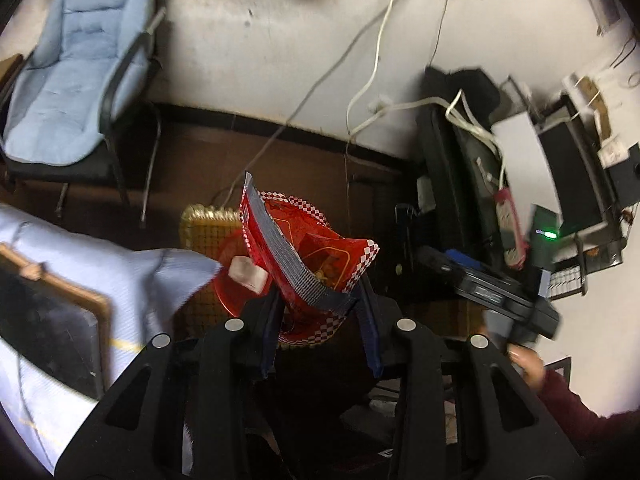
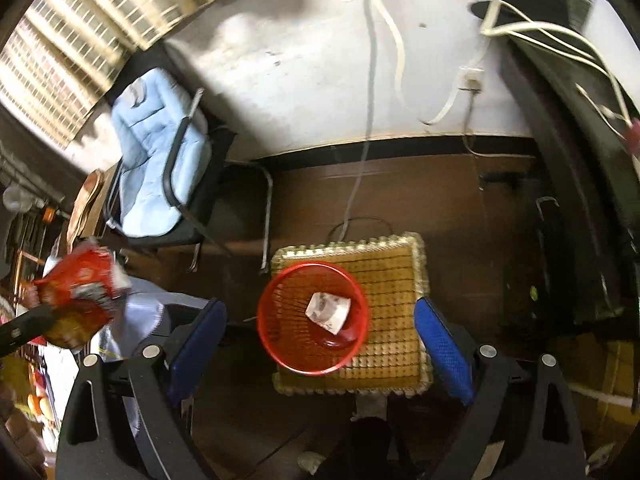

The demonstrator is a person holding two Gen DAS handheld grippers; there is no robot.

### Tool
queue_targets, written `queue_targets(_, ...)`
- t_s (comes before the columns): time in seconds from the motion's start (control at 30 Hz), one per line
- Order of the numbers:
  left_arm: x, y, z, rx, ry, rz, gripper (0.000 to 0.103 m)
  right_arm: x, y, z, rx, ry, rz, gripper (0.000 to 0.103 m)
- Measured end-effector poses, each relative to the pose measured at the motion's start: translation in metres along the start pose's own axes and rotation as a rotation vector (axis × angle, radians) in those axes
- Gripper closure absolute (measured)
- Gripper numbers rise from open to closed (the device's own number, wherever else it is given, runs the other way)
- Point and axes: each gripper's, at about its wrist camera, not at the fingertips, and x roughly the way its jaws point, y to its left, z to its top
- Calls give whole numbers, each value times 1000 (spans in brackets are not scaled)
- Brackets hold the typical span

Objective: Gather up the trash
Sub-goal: 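Carry both items over the red wastebasket and open both grippers to drop them, then bring both empty grippers back over the table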

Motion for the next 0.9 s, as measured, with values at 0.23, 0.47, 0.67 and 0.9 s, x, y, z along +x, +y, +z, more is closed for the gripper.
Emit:
queue_targets(0.23, 49, -7, 18, 14, 64, 48, 29, -1, -34, -18, 75, 17, -31, 10)
queue_targets(0.47, 49, -11, 32, 8, 48, 50, 29, 6, -29, -12, 67, 26, -10, 10)
queue_targets(0.67, 19, 0, 32, -42, -6, 98, 26, 20, 5, 13, -6, 40, 64, 10)
queue_targets(0.9, -36, 24, 10, -115, -111, 121, 25, 4, 74, 28, -157, -1, 124, 10)
